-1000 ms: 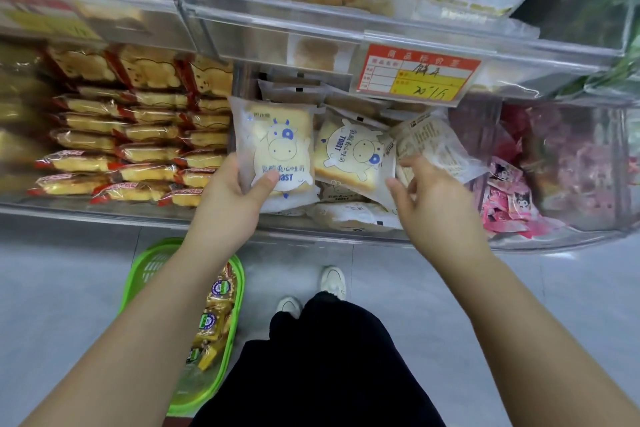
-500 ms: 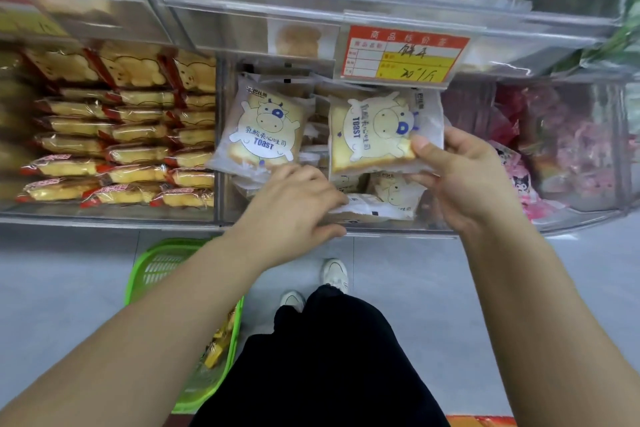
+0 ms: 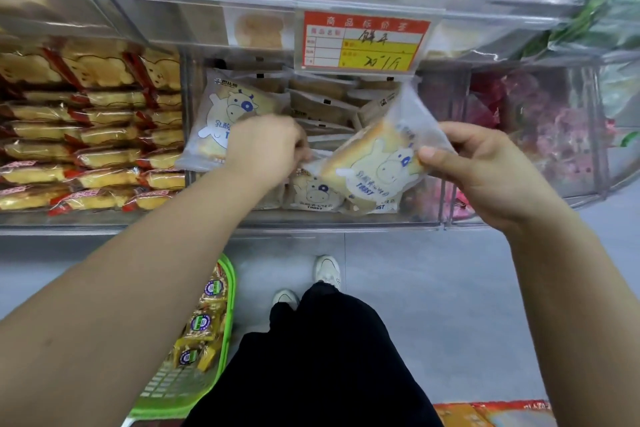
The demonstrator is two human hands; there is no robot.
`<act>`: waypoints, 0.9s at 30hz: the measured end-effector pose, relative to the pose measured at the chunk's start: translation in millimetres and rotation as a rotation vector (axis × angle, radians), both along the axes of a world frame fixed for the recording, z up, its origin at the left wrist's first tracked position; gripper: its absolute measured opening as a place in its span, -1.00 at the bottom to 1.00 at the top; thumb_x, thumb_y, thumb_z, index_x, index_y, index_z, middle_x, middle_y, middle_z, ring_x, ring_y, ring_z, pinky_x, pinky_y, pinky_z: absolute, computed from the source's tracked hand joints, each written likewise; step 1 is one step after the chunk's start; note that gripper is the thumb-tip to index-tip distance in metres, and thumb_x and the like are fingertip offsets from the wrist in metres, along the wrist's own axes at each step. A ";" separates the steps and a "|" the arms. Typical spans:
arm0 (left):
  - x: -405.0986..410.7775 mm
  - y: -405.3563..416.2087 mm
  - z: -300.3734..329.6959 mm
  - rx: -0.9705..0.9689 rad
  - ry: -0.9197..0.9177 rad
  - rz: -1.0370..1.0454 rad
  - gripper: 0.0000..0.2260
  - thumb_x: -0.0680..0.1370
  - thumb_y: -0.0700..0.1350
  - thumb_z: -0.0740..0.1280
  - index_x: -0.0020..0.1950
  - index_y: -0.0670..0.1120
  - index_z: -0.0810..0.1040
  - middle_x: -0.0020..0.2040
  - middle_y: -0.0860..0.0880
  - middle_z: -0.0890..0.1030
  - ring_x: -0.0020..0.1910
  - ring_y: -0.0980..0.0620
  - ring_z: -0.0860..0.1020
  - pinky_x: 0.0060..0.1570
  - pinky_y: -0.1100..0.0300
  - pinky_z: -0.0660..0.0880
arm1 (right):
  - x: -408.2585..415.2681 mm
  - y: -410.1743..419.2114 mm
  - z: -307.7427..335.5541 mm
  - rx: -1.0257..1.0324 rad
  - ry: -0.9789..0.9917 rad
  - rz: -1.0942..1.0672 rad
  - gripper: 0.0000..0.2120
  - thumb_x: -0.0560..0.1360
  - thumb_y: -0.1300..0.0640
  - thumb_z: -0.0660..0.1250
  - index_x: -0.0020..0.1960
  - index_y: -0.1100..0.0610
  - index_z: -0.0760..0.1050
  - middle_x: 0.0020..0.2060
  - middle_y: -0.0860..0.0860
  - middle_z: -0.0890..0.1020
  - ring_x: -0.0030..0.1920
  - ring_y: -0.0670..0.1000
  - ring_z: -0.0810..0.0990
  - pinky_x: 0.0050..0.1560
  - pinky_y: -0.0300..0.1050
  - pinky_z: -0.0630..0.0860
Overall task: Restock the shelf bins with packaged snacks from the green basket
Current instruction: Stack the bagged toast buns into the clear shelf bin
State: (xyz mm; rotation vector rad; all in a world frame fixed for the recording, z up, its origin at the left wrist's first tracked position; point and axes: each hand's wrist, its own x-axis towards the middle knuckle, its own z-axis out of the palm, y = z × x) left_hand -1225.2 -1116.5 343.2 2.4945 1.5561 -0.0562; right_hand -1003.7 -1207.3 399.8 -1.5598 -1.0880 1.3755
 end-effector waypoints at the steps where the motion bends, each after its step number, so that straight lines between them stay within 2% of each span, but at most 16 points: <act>1: 1.5 3.9 1.3 -0.048 0.000 0.028 -0.79 0.50 0.10 0.31 0.00 0.04 0.65 -0.19 -0.07 0.62 -0.25 -0.04 0.42 -0.29 0.20 0.26 | -4.7 5.8 0.6 0.010 -0.145 0.082 -0.78 0.45 0.34 0.32 -0.05 0.05 0.59 -0.18 -0.02 0.69 -0.13 -0.08 0.62 0.02 -0.14 0.55; 3: 3.1 12.9 2.6 -0.138 0.022 0.058 -0.81 0.49 0.10 0.34 -0.01 0.05 0.64 -0.24 -0.03 0.53 -0.23 -0.05 0.43 -0.29 0.22 0.29 | -18.3 19.6 -1.3 0.001 -0.402 0.280 -0.79 0.47 0.26 0.35 -0.08 -0.05 0.59 -0.17 -0.03 0.68 -0.14 -0.10 0.59 -0.03 -0.15 0.49; 5: 3.7 20.7 3.5 -0.212 0.042 0.078 -0.85 0.51 0.04 0.34 0.03 0.07 0.62 -0.21 -0.01 0.46 -0.21 -0.06 0.43 -0.28 0.22 0.28 | -36.8 30.8 -9.9 -0.044 -0.523 0.452 -0.82 0.48 0.20 0.34 0.00 -0.03 0.60 -0.15 -0.04 0.66 -0.13 -0.04 0.60 -0.09 -0.13 0.48; 7: 3.3 24.6 2.9 -0.274 0.035 0.077 -0.83 0.51 0.04 0.34 0.07 0.08 0.62 -0.12 -0.03 0.51 -0.18 -0.06 0.44 -0.25 0.22 0.30 | -56.1 33.9 -24.1 -0.063 -0.599 0.571 -0.82 0.50 0.18 0.33 0.07 0.02 0.59 -0.12 -0.02 0.65 -0.12 0.03 0.59 -0.08 -0.13 0.49; 10: -2.5 23.8 2.2 -0.307 -0.061 0.030 -0.78 0.51 0.06 0.34 0.08 0.01 0.63 -0.03 -0.08 0.62 -0.15 -0.02 0.45 -0.19 0.20 0.34 | -66.9 32.4 -34.5 -0.076 -0.659 0.580 -0.79 0.50 0.16 0.33 0.10 -0.02 0.58 -0.09 -0.01 0.66 -0.11 0.05 0.61 -0.05 -0.12 0.50; 13: -11.8 20.6 7.4 -0.263 -0.201 0.009 -0.81 0.53 0.00 0.32 0.05 -0.04 0.64 -0.10 -0.04 0.61 -0.18 0.01 0.45 -0.18 0.20 0.34 | -61.4 32.0 -30.9 -0.091 -0.662 0.657 -0.77 0.46 0.16 0.37 0.09 -0.03 0.61 -0.05 -0.03 0.68 -0.09 0.02 0.62 -0.07 -0.15 0.50; 15: -17.7 21.0 16.3 -0.229 -0.306 0.049 -0.83 0.54 0.00 0.30 0.02 -0.02 0.63 -0.17 0.02 0.58 -0.23 0.04 0.49 -0.21 0.20 0.36 | -63.5 32.2 -33.0 -0.049 -0.727 0.695 -0.78 0.45 0.17 0.38 0.07 0.00 0.62 -0.06 -0.01 0.68 -0.08 0.00 0.59 -0.14 -0.20 0.41; 17: -21.5 23.3 25.1 -0.238 -0.297 -0.002 -0.83 0.53 0.02 0.30 0.02 0.01 0.63 -0.13 0.02 0.63 -0.22 0.05 0.53 -0.17 0.15 0.45 | -71.4 31.3 -38.0 0.008 -0.821 0.680 -0.79 0.46 0.17 0.36 0.08 0.02 0.61 -0.07 0.02 0.67 -0.07 0.00 0.56 -0.14 -0.19 0.38; 19: -23.2 23.7 31.6 -0.279 -0.162 -0.093 -0.80 0.55 0.03 0.27 0.08 0.02 0.62 0.01 0.01 0.65 -0.09 0.01 0.57 -0.03 0.07 0.50 | -77.5 28.5 -41.9 0.028 -0.890 0.673 -0.76 0.46 0.13 0.37 0.12 0.01 0.59 -0.05 0.04 0.65 -0.01 0.05 0.56 -0.06 -0.14 0.45; 21: -20.2 20.5 32.6 -0.281 -0.034 -0.183 -0.78 0.56 0.01 0.24 0.11 0.02 0.62 0.06 0.02 0.65 -0.03 -0.01 0.56 -0.02 0.09 0.49 | -74.4 25.3 -38.7 0.034 -0.928 0.662 -0.72 0.39 0.02 0.44 0.10 -0.03 0.59 -0.07 0.01 0.65 -0.03 0.04 0.58 -0.07 -0.13 0.49; 24: -9.2 4.1 23.2 -0.290 0.104 -0.293 -0.80 0.58 -0.01 0.22 0.08 0.04 0.61 -0.02 -0.02 0.65 -0.08 -0.06 0.54 -0.19 0.16 0.42 | -57.6 22.3 -23.7 0.052 -0.675 0.375 -0.79 0.27 -0.12 0.49 -0.22 -0.04 0.57 -0.34 -0.11 0.58 -0.31 -0.21 0.51 -0.23 -0.21 0.47; 25: -7.2 -1.4 18.6 -0.285 0.095 -0.300 -0.78 0.59 -0.01 0.19 0.09 0.03 0.60 -0.03 -0.05 0.64 -0.06 -0.08 0.54 -0.19 0.14 0.41 | -53.3 23.7 -20.6 0.103 -0.639 0.282 -0.81 0.30 -0.10 0.48 -0.29 -0.03 0.53 -0.40 -0.13 0.53 -0.37 -0.22 0.46 -0.29 -0.26 0.42; 27: -9.1 -6.9 13.0 -0.287 -0.026 -0.233 -0.75 0.60 0.03 0.15 0.13 0.00 0.58 -0.01 -0.08 0.64 -0.03 -0.09 0.54 -0.13 0.13 0.42 | -49.6 30.6 -22.3 0.166 -0.726 0.271 -0.92 0.41 0.04 0.41 -0.21 0.02 0.55 -0.33 -0.09 0.54 -0.29 -0.20 0.48 -0.25 -0.25 0.37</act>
